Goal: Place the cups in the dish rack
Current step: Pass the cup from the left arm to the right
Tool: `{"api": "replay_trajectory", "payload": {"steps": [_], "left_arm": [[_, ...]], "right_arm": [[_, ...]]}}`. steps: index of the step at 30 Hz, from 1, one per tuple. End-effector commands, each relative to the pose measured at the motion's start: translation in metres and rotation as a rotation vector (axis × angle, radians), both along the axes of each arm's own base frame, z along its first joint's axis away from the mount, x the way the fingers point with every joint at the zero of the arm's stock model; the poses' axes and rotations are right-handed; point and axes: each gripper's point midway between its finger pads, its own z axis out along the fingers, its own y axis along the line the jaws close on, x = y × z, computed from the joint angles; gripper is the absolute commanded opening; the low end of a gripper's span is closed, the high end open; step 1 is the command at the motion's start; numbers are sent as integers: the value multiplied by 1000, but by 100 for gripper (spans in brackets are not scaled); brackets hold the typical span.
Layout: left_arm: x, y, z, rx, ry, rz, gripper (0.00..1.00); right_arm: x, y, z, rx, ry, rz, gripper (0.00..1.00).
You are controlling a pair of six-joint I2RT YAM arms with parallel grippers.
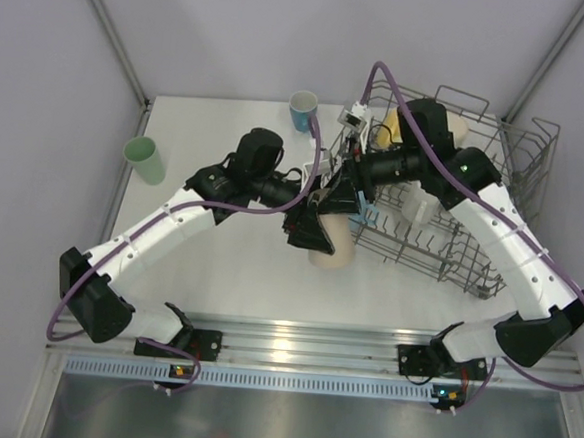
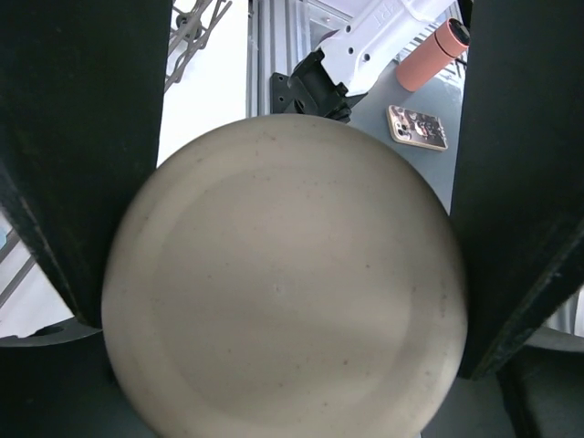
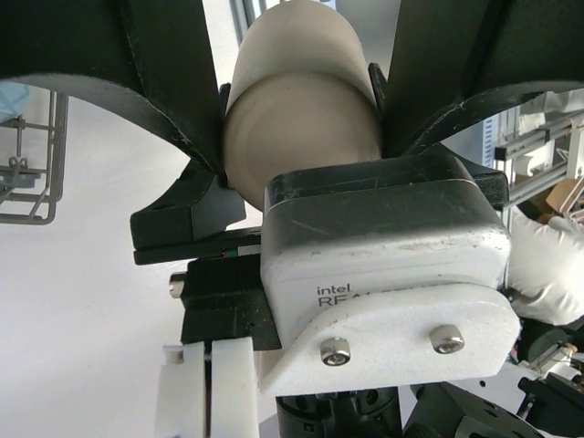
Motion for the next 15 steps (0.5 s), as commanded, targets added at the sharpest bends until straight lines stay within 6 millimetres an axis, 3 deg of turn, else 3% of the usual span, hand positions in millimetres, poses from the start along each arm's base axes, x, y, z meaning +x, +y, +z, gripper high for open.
{"api": "replay_trajectory", "payload": {"steps": [1, 3, 6, 7, 15], "left_arm": [[32, -6, 16, -17, -134, 116, 8], [40, -6, 13, 1, -140, 157, 39], [45, -6, 15, 8, -142, 190, 61], [47, -6, 17, 7, -150, 201, 82], [56, -3, 24, 9, -200, 253, 92]], "right_arm": [[-28, -1, 20, 62, -6, 78, 0], [-24, -5, 27, 71, -11, 37, 0], [-11, -15, 30, 85, -15, -27, 0], [-2, -21, 29, 94, -10, -59, 0], [18, -44, 44, 128, -30, -160, 0]]}}
